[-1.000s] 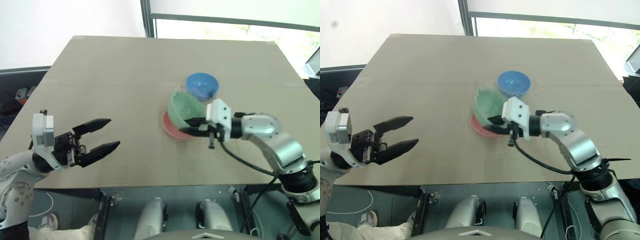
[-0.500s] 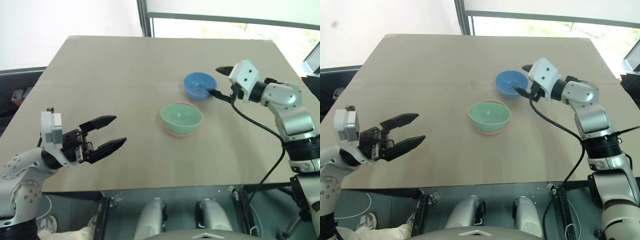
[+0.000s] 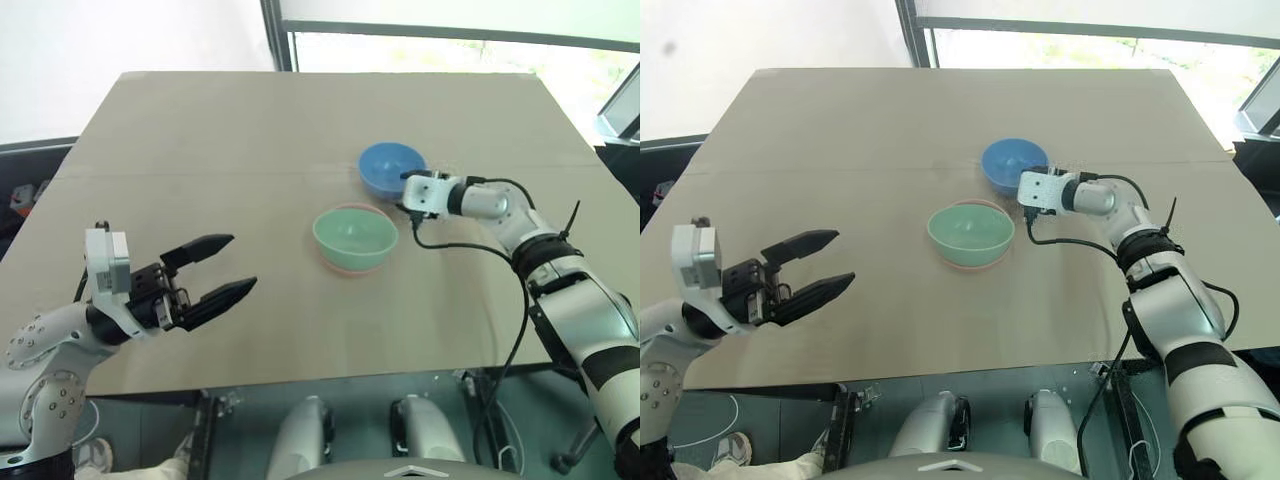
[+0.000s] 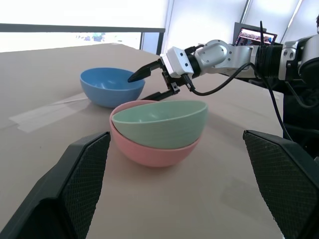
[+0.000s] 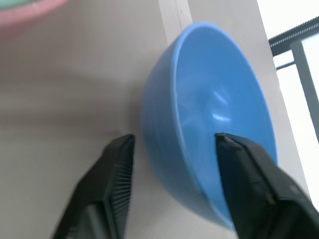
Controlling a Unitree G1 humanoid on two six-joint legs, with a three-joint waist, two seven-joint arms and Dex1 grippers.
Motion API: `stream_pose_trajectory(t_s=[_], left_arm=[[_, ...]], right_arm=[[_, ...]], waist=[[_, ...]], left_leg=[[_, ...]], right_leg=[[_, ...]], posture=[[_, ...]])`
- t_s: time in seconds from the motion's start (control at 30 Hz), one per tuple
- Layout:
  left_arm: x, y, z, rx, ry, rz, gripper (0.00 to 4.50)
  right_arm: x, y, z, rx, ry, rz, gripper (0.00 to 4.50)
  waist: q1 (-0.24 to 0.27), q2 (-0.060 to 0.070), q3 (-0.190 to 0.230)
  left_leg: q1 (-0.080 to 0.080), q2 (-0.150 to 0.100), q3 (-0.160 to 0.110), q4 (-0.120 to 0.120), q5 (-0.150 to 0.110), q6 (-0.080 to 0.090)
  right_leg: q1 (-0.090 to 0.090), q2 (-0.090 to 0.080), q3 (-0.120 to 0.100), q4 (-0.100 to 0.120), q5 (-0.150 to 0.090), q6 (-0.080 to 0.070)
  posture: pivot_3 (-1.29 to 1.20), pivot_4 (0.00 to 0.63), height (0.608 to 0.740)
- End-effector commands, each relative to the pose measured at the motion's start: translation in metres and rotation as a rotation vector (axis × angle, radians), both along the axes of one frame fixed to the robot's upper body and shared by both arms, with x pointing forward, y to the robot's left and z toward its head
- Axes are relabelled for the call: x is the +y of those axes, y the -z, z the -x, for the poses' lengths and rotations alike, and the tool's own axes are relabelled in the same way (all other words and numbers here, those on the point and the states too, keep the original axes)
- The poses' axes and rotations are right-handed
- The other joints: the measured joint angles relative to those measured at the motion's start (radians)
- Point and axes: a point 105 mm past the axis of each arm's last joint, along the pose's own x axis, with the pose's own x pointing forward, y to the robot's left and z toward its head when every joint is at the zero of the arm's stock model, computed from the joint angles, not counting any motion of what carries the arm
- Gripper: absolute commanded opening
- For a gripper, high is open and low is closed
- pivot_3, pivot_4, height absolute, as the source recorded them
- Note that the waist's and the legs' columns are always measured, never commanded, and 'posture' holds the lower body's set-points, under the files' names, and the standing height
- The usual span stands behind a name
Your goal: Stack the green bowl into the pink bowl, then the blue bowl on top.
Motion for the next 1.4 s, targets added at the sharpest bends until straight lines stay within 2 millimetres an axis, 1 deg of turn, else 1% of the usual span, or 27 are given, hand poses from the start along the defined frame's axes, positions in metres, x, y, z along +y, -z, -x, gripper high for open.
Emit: stream_pose_trajectory(t_s=[0.03, 0.07, 0.1, 0.2, 0.23, 0.3, 0.33, 0.4, 0.43, 0.47, 0.5, 0.57, 0.63, 0.7, 0.73, 0.8, 0.87, 0.9, 0.97, 1.07, 1.1, 1.17, 1.27, 1.3, 1.33, 1.37, 1.4], left_arm=[[-0.001, -0.012, 0.005, -0.063, -0.011, -0.004, 4.50], [-0.001, -0.012, 0.005, -0.063, -0.012, -0.002, 4.50], [-0.002, -0.011, 0.005, -0.063, -0.013, -0.001, 4.50], [-0.003, -0.010, 0.002, -0.068, -0.018, 0.003, 4.50], [-0.003, -0.010, 0.000, -0.070, -0.020, 0.004, 4.50], [-0.004, -0.009, -0.003, -0.073, -0.022, 0.007, 4.50], [-0.004, -0.009, -0.004, -0.072, -0.024, 0.007, 4.50], [-0.003, -0.007, -0.006, -0.069, -0.028, 0.008, 4.50], [-0.002, -0.006, -0.007, -0.068, -0.029, 0.009, 4.50], [-0.002, -0.005, -0.009, -0.065, -0.028, 0.009, 4.50], [-0.002, -0.005, -0.010, -0.063, -0.026, 0.009, 4.50], [-0.003, -0.005, -0.013, -0.064, -0.018, 0.010, 4.50], [-0.005, -0.005, -0.015, -0.067, -0.007, 0.011, 4.50], [-0.006, -0.005, -0.016, -0.069, -0.002, 0.011, 4.50], [-0.006, -0.005, -0.017, -0.070, 0.000, 0.009, 4.50], [-0.007, -0.005, -0.017, -0.073, 0.001, 0.001, 4.50], [-0.006, -0.004, -0.018, -0.075, -0.010, -0.012, 4.50], [-0.006, -0.003, -0.018, -0.066, -0.016, -0.014, 4.50], [-0.006, -0.002, -0.018, -0.063, -0.032, -0.028, 4.50], [-0.010, 0.003, -0.018, -0.079, -0.067, -0.076, 4.50], [-0.009, 0.005, -0.018, -0.058, -0.082, -0.073, 4.50], [-0.008, 0.011, -0.020, -0.040, -0.124, -0.122, 4.50], [-0.007, 0.010, -0.019, -0.054, -0.168, -0.181, 4.50], [-0.007, 0.006, -0.016, -0.046, -0.147, -0.170, 4.50], [-0.007, 0.002, -0.012, -0.034, -0.110, -0.140, 4.50], [-0.007, -0.002, -0.009, -0.026, -0.086, -0.120, 4.50], [-0.006, -0.004, -0.008, -0.020, -0.074, -0.109, 4.50]], right_arm=[[0.000, -0.014, -0.001, -0.053, -0.031, 0.016, 0.89], [-0.001, -0.014, -0.001, -0.056, -0.033, 0.021, 0.40], [-0.001, -0.014, 0.000, -0.055, -0.039, 0.024, 0.13], [-0.005, -0.020, 0.003, -0.055, -0.065, 0.007, 0.13], [-0.007, -0.025, 0.005, -0.047, -0.076, -0.020, 0.13], [-0.007, -0.041, 0.013, -0.017, -0.123, -0.122, 0.13], [-0.002, -0.056, 0.025, 0.028, -0.185, -0.221, 0.13], [0.010, -0.089, 0.060, 0.128, -0.345, -0.397, 0.13], [0.015, -0.101, 0.079, 0.178, -0.411, -0.444, 0.13], [0.020, -0.105, 0.098, 0.231, -0.464, -0.443, 0.13], [0.024, -0.106, 0.113, 0.276, -0.496, -0.429, 0.13], [0.030, -0.098, 0.135, 0.363, -0.517, -0.382, 0.13], [0.034, -0.082, 0.142, 0.396, -0.480, -0.312, 0.13], [0.040, -0.072, 0.141, 0.437, -0.435, -0.350, 0.71], [0.042, -0.067, 0.142, 0.442, -0.422, -0.350, 0.83], [0.042, -0.060, 0.136, 0.408, -0.375, -0.330, 1.55], [0.036, -0.062, 0.129, 0.349, -0.312, -0.340, 2.44], [0.031, -0.067, 0.126, 0.325, -0.279, -0.374, 2.65], [0.019, -0.073, 0.125, 0.306, -0.233, -0.426, 3.43], [-0.003, -0.078, 0.135, 0.348, -0.185, -0.513, 3.43], [-0.012, -0.078, 0.139, 0.361, -0.161, -0.537, 3.43], [-0.036, -0.071, 0.146, 0.379, -0.090, -0.526, 3.43], [-0.095, -0.051, 0.151, 0.431, 0.138, -0.494, 3.43], [-0.114, -0.050, 0.149, 0.406, 0.224, -0.505, 3.43], [-0.128, -0.050, 0.150, 0.406, 0.274, -0.523, 3.94], [-0.136, -0.051, 0.153, 0.408, 0.300, -0.532, 4.20], [-0.139, -0.051, 0.155, 0.412, 0.309, -0.537, 4.46]], waist=[[-0.001, 0.000, 0.000], [-0.001, 0.000, 0.000], [-0.001, 0.000, 0.000], [-0.003, 0.000, 0.000], [-0.002, 0.001, 0.000], [-0.001, 0.001, 0.000], [0.000, 0.001, 0.000], [0.004, 0.001, 0.001], [0.006, 0.002, 0.001], [0.007, 0.003, 0.002], [0.009, 0.004, 0.002], [0.009, 0.003, 0.002], [0.013, 0.000, 0.000], [0.015, -0.001, -0.001], [0.016, -0.001, -0.001], [0.019, -0.001, -0.001], [0.024, -0.001, -0.001], [0.026, -0.001, -0.001], [0.031, -0.001, -0.001], [0.039, -0.001, -0.001], [0.039, -0.001, -0.001], [0.042, -0.001, -0.001], [0.056, -0.001, -0.001], [0.056, -0.001, 0.000], [0.055, -0.001, 0.000], [0.053, 0.000, 0.000], [0.051, 0.000, -0.001]], left_leg=[[0.000, 0.000, 0.000, 0.000, 0.000, 0.000], [0.000, 0.000, 0.000, 0.000, 0.000, 0.000], [0.001, 0.000, 0.000, 0.000, 0.001, -0.001], [0.001, 0.000, 0.000, 0.000, 0.001, -0.002], [0.002, 0.000, 0.000, 0.000, 0.001, -0.002], [0.001, 0.000, 0.000, 0.000, 0.001, -0.002], [0.001, 0.000, -0.001, 0.000, 0.001, -0.002], [0.001, 0.001, -0.002, 0.000, 0.001, -0.002], [0.000, 0.001, -0.003, 0.000, 0.001, -0.002], [-0.001, 0.002, -0.004, -0.001, 0.001, -0.002], [-0.001, 0.002, -0.005, -0.001, 0.001, -0.001], [-0.001, 0.002, -0.005, -0.001, 0.000, -0.001], [0.000, 0.002, -0.005, -0.001, 0.000, -0.001], [0.001, 0.001, -0.004, 0.000, 0.000, -0.001], [0.001, 0.001, -0.004, 0.000, 0.000, -0.001], [0.002, 0.001, -0.003, 0.001, 0.000, -0.001], [0.002, 0.000, -0.003, 0.001, 0.001, -0.001], [0.001, 0.000, -0.003, 0.001, 0.001, -0.001], [0.000, 0.000, -0.003, 0.001, 0.001, -0.001], [-0.002, 0.000, -0.003, 0.001, 0.000, -0.001], [-0.002, 0.000, -0.003, 0.000, 0.000, 0.000], [-0.002, 0.000, -0.002, 0.000, 0.000, 0.001], [-0.002, 0.000, -0.002, 0.000, -0.001, 0.001], [-0.002, 0.000, -0.002, 0.000, -0.001, 0.002], [-0.002, 0.000, -0.002, 0.001, -0.001, 0.002], [-0.001, 0.000, -0.001, 0.001, -0.001, 0.002], [0.000, 0.000, 0.000, 0.001, -0.001, 0.002]], right_leg=[[0.000, 0.000, 0.000, 0.000, 0.000, 0.000], [0.000, 0.000, 0.000, 0.000, 0.000, 0.000], [0.000, 0.000, 0.000, 0.000, 0.000, 0.000], [0.000, 0.000, 0.000, 0.000, 0.000, 0.000], [0.000, 0.000, 0.001, 0.000, 0.000, 0.000], [0.000, 0.000, 0.001, 0.000, 0.000, 0.000], [0.000, 0.000, 0.000, 0.001, 0.000, 0.000], [0.001, 0.000, 0.000, 0.001, 0.000, 0.000], [0.001, 0.000, -0.001, 0.000, 0.000, 0.000], [0.001, -0.001, -0.002, 0.000, 0.000, 0.000], [0.001, -0.002, -0.003, 0.000, 0.000, 0.000], [0.001, -0.005, -0.003, -0.001, 0.000, 0.000], [0.002, -0.006, -0.004, -0.001, 0.000, 0.000], [0.002, -0.007, -0.004, -0.002, 0.000, -0.001], [0.002, -0.008, -0.003, -0.002, 0.001, -0.002], [0.001, -0.008, -0.003, -0.001, 0.002, -0.004], [0.001, -0.008, -0.003, 0.000, 0.001, -0.006], [0.000, -0.008, -0.003, 0.000, 0.001, -0.005], [-0.001, -0.007, -0.003, -0.001, 0.002, -0.004], [-0.001, -0.004, -0.004, -0.002, 0.002, -0.003], [0.000, -0.004, -0.004, -0.002, 0.002, -0.003], [0.000, -0.004, -0.004, -0.002, 0.002, -0.003], [0.001, -0.004, -0.004, -0.007, 0.002, -0.003], [0.002, -0.004, -0.005, -0.008, 0.002, -0.003], [0.002, -0.004, -0.004, -0.008, 0.002, -0.003], [0.002, -0.004, -0.004, -0.007, 0.001, -0.004], [0.002, -0.004, -0.003, -0.006, 0.000, -0.006]], posture=[[0.00, 0.150, 0.740], [0.00, 0.150, 0.740], [0.00, 0.150, 0.740], [0.00, 0.150, 0.740], [0.00, 0.150, 0.740], [0.00, 0.150, 0.740], [0.00, 0.150, 0.740], [0.00, 0.150, 0.740], [0.00, 0.150, 0.740], [0.00, 0.150, 0.740], [0.00, 0.150, 0.740], [0.00, 0.150, 0.740], [0.00, 0.150, 0.740], [0.00, 0.150, 0.740], [0.00, 0.150, 0.740], [0.00, 0.150, 0.740], [0.00, 0.150, 0.740], [0.00, 0.150, 0.740], [0.00, 0.150, 0.740], [0.00, 0.150, 0.740], [0.00, 0.150, 0.740], [0.00, 0.150, 0.740], [0.00, 0.150, 0.740], [0.00, 0.150, 0.740], [0.00, 0.150, 0.740], [0.00, 0.150, 0.740], [0.00, 0.150, 0.740]])
